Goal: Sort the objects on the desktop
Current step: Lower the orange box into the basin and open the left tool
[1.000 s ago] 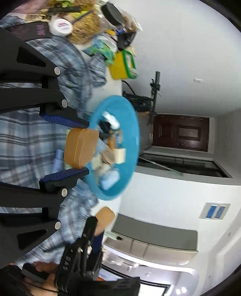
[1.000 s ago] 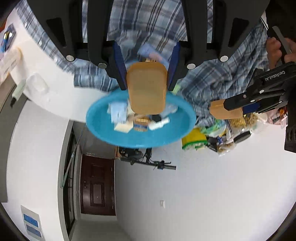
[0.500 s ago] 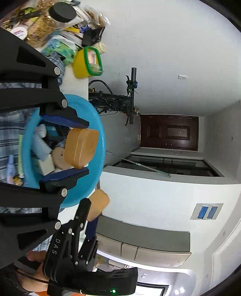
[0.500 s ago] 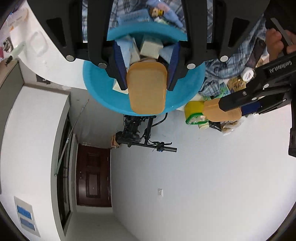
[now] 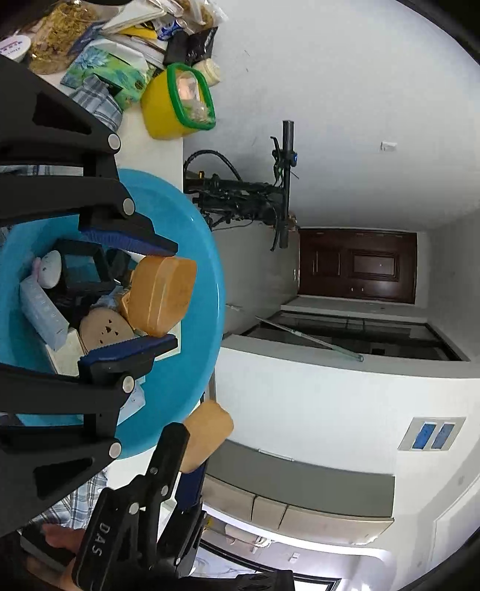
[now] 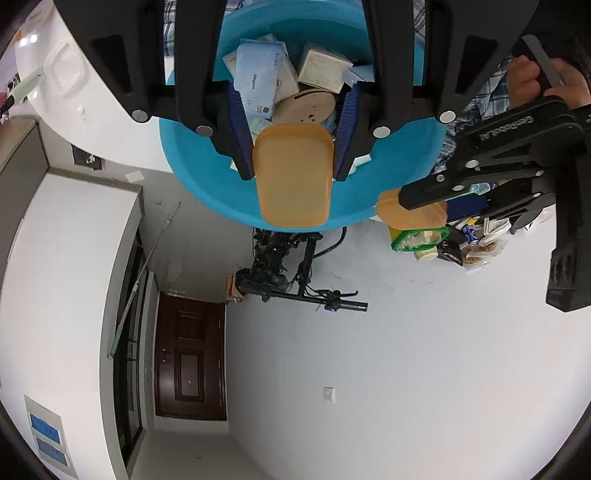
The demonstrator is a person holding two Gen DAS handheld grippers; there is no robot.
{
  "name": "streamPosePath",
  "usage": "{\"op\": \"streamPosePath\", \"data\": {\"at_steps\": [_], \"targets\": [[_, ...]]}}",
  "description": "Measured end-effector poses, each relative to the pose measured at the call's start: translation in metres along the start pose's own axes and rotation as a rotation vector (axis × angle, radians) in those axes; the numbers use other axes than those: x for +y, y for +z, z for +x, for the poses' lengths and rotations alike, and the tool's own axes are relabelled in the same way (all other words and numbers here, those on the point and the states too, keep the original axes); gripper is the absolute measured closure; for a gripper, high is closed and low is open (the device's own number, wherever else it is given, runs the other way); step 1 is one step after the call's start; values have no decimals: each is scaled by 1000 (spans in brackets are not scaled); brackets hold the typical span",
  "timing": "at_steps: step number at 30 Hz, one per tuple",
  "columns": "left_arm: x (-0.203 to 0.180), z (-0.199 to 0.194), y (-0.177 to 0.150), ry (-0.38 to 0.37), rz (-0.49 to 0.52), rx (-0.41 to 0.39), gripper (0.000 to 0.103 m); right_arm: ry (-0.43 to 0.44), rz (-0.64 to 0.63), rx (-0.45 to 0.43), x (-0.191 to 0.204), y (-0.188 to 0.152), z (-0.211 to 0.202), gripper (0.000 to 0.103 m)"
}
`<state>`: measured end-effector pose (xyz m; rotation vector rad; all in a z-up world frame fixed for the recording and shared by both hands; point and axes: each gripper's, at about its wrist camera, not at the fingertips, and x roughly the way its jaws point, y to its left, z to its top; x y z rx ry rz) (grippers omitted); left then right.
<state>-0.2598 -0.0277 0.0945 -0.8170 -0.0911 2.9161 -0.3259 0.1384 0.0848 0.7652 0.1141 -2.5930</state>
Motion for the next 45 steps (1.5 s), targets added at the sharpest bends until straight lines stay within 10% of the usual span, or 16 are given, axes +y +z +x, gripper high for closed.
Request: {"op": "streamPosePath", "data": {"at_steps": [45], "targets": [[-8,8,-8,39,45,26,57,0,16,11,-4,0,12,61]]}}
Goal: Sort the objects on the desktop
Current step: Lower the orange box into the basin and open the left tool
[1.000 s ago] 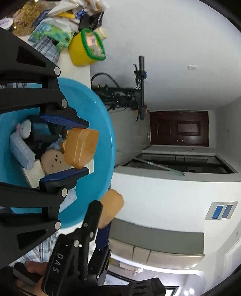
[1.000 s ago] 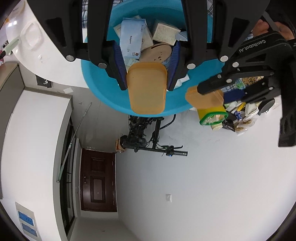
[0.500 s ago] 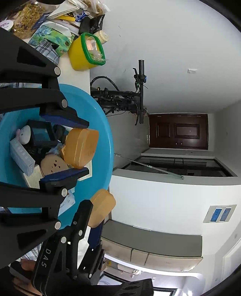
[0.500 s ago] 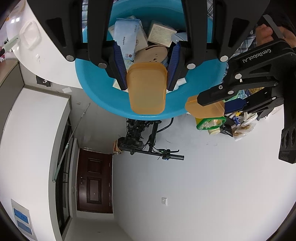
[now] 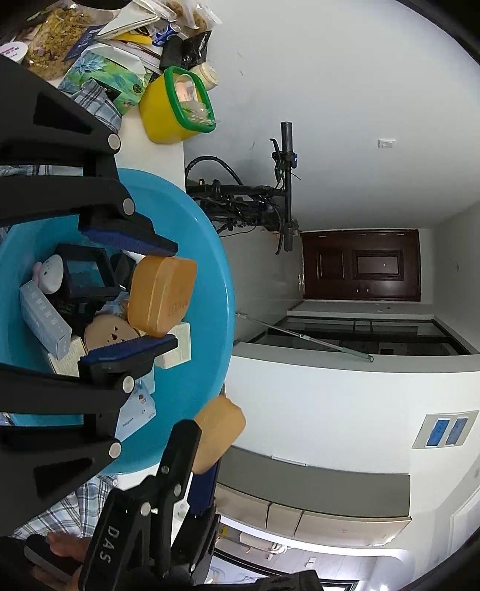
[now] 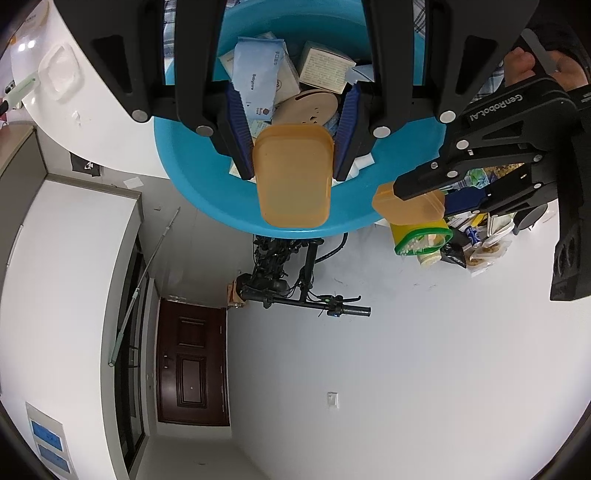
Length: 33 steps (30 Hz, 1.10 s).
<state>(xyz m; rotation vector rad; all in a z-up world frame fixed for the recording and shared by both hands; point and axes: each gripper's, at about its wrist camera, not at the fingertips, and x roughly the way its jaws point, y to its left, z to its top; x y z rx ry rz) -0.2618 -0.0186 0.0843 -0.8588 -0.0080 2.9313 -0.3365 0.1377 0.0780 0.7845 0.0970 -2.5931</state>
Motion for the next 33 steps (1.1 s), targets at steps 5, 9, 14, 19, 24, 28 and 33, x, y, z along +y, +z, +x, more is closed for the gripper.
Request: {"op": "streamPosePath", "data": {"at_steps": [5,9,14,19,24,28,33], "targets": [[4,1,0,9,-7,1,57,5,-2,5,1,-1,1,61],[4,0,0,18,-4,-2,57,10,-6,17,3,-2,3,62],[6,-4,2,26,-5,-15,57,4,-11,17,4,-2,3,61],[5,-2,2,20,-5,-9,57,2,-13,10,5,-2,1,61],[5,-1,2,21,-7,-9,57,3,-15,12,6,-1,-1,61],[5,-1,2,21,-6,-11,57,3,-21,15,7,0,-1,61],[5,-2,2,21,-5,-9,57,20,-28,12,10,1,-2,61]]}}
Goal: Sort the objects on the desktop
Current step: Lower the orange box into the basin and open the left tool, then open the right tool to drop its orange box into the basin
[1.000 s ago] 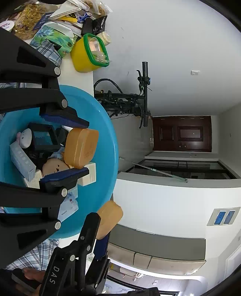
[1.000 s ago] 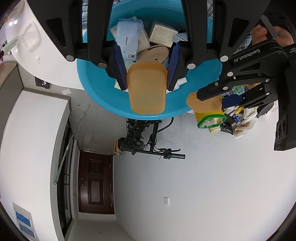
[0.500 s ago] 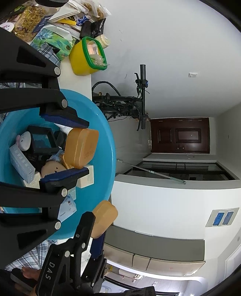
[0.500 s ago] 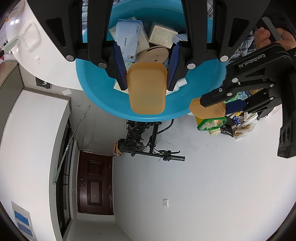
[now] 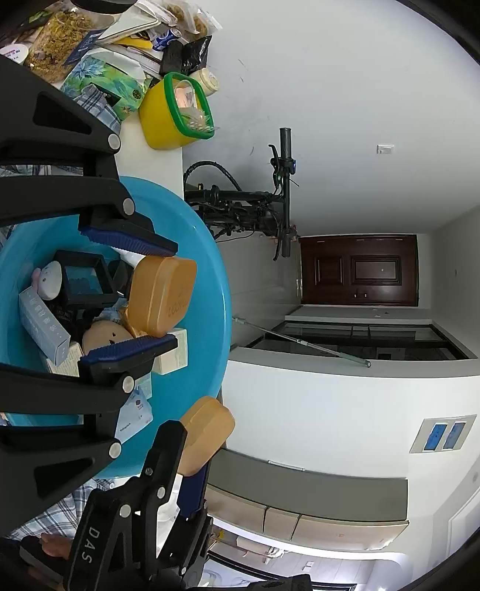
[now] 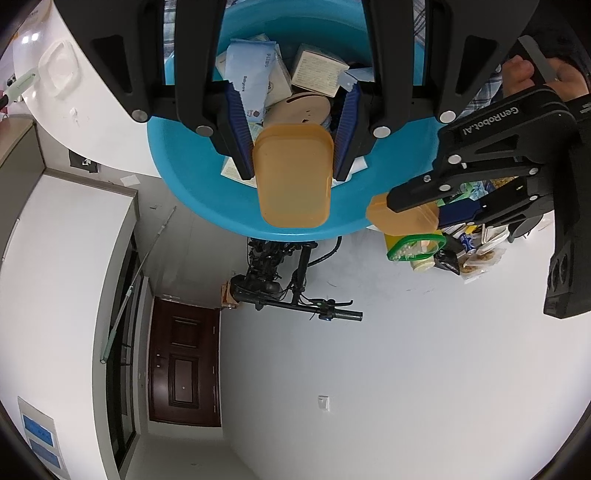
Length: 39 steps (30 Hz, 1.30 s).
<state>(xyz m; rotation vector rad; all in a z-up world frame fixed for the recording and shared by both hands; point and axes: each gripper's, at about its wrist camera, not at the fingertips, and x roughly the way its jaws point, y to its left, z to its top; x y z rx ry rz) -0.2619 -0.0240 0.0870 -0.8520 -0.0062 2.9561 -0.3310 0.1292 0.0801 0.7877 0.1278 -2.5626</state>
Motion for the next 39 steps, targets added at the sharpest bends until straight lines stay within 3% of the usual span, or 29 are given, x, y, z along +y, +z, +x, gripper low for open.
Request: {"op": "streamPosePath", "data": {"at_steps": [11,12,13,14,16,20,39], "targets": [[0,-2,1,20,-9,-8,54,0,5,1,-1,-1,3,61],[2,-1,2,28,-18,-3,33,-2,3,4,-1,-2,4,61],[3,-2,2,53,-26,-4,4,-4,3,5,-1,-2,4,61],[4,-4,3,86,-29,-18,0,-5,4,4,-2,-2,3,61],[2,-10,4,139,-12,-66,0,-7,5,3,-2,-2,2,61],[5,-9,5,108,-27,-38,0,-9,8,-1,-2,-1,2,61],[1,-11,5,112,-2,-33,0,-6,3,7,-1,2,1,61]]}}
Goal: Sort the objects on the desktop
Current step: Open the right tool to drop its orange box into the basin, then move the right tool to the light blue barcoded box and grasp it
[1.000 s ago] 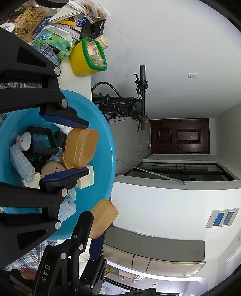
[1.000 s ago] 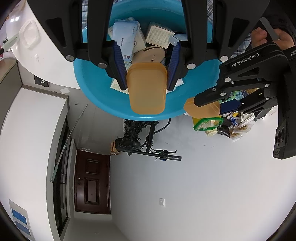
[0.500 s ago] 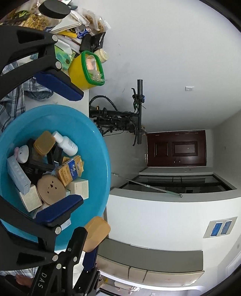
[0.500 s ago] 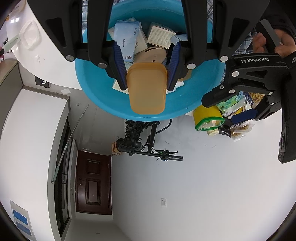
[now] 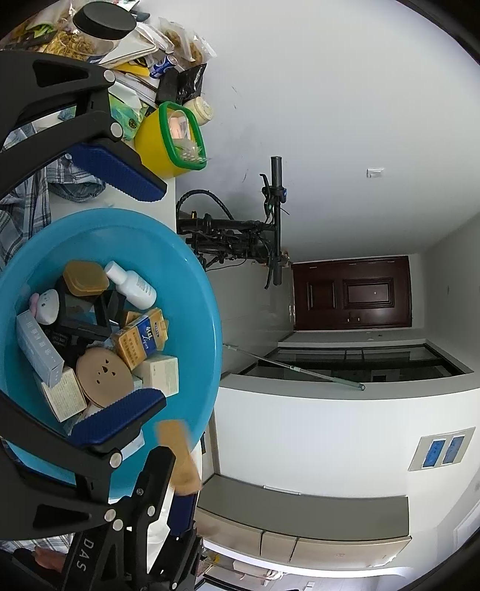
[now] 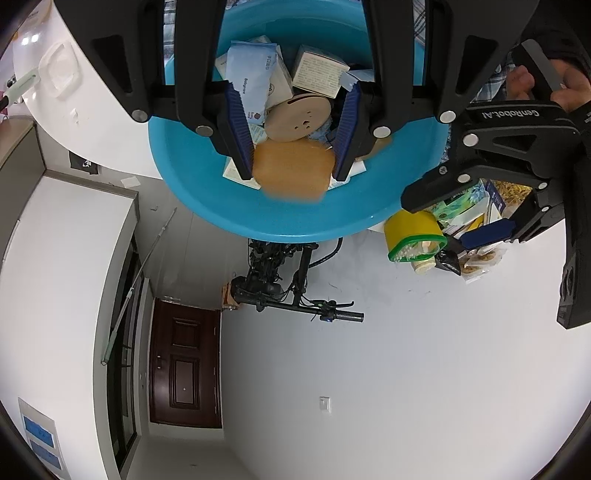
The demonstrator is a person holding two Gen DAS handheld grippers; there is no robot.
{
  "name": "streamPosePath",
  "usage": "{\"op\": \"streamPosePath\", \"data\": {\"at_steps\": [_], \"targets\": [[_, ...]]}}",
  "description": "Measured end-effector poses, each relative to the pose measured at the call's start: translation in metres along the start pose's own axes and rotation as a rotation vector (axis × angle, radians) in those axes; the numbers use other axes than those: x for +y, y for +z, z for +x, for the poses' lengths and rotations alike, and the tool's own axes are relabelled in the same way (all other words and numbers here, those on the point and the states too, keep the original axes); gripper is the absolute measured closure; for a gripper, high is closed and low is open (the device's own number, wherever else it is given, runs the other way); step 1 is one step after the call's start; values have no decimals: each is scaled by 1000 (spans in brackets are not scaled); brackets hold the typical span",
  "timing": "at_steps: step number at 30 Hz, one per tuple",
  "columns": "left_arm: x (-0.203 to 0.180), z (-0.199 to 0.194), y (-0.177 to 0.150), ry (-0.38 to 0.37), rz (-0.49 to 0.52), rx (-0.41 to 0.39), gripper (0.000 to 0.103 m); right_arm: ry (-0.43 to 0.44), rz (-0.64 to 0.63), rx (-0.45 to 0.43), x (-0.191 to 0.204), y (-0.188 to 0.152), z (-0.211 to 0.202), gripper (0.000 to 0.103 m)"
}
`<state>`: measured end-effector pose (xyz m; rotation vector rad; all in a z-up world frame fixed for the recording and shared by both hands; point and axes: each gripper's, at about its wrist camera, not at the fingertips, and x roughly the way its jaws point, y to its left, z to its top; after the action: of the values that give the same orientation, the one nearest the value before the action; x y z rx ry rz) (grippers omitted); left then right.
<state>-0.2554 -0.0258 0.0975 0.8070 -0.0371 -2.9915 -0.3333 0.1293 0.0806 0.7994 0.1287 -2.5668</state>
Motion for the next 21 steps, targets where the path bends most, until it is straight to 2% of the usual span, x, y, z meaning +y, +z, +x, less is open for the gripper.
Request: {"op": "streamPosePath", "data": {"at_steps": [12,14,15,16,17,21], "targets": [[-1,-2,1,-2,8,-1,0,-1,-14,5,3,-1,1,62],[0,-1,1,3,6,-3,0,-14,-2,2,1,0,-1,47],[2,-1,1,10,-1,-2,0,-46,5,2,-1,0,-2,26],[3,-1,1,12,-6,-1,0,-81,10,3,-4,0,-3,0],[5,0,1,2,-17,3,0,-98,13,-4,-6,0,-5,1],[4,2,1,-20,-23,11,0,-69,16,-28,-7,2,-11,0]]}}
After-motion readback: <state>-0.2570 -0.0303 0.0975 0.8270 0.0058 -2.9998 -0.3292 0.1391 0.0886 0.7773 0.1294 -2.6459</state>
